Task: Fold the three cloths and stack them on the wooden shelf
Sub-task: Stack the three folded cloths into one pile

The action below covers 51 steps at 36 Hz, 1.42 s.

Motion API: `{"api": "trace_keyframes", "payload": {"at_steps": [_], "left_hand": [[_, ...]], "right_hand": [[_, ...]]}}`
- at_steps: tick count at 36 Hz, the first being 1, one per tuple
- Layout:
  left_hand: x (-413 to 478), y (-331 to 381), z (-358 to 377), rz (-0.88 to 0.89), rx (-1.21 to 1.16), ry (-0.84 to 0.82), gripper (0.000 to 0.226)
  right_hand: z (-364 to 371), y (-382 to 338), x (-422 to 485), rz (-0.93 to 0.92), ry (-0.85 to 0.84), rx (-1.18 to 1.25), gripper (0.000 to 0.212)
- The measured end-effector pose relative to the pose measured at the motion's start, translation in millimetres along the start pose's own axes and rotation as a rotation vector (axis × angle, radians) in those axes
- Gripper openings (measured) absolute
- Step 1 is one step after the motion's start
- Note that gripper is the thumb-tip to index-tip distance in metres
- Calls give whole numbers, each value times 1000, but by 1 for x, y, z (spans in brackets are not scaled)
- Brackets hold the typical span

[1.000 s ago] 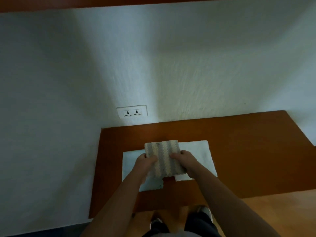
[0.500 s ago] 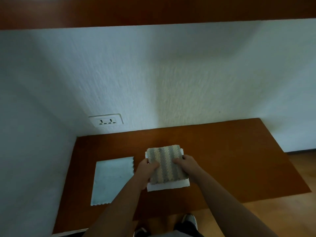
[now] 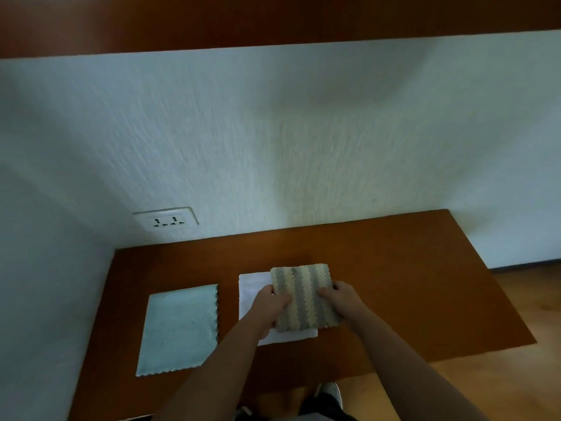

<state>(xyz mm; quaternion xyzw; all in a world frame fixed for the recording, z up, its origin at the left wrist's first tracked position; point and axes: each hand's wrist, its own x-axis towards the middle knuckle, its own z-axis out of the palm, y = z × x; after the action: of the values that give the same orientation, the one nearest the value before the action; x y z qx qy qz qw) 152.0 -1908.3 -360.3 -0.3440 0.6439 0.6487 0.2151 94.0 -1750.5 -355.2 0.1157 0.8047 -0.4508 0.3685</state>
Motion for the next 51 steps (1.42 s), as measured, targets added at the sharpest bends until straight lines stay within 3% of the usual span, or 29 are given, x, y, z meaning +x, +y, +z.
{"api": "trace_keyframes", "payload": {"at_steps": [11, 22, 27, 36, 43, 47, 51], "left_hand": [[14, 11, 62, -19, 134, -74, 38], [26, 17, 111, 186, 694, 1, 37], [30, 12, 122, 197, 785, 68, 33], [29, 2, 127, 162, 827, 199, 42], [28, -1, 125, 143, 807, 201, 40], [23, -3, 121, 149, 765, 247, 33], [15, -6, 112, 151, 598, 288, 25]], "right_hand": [[-59, 26, 8, 42, 92, -53, 36], [-97, 47, 27, 16, 142, -267, 40], [-102, 55, 34, -1, 158, -370, 43], [-106, 66, 37, -14, 212, -576, 45], [-108, 67, 36, 9, 270, -562, 57], [-98, 55, 28, -89, 430, -461, 44], [-73, 32, 20, -222, 358, -279, 22]]}}
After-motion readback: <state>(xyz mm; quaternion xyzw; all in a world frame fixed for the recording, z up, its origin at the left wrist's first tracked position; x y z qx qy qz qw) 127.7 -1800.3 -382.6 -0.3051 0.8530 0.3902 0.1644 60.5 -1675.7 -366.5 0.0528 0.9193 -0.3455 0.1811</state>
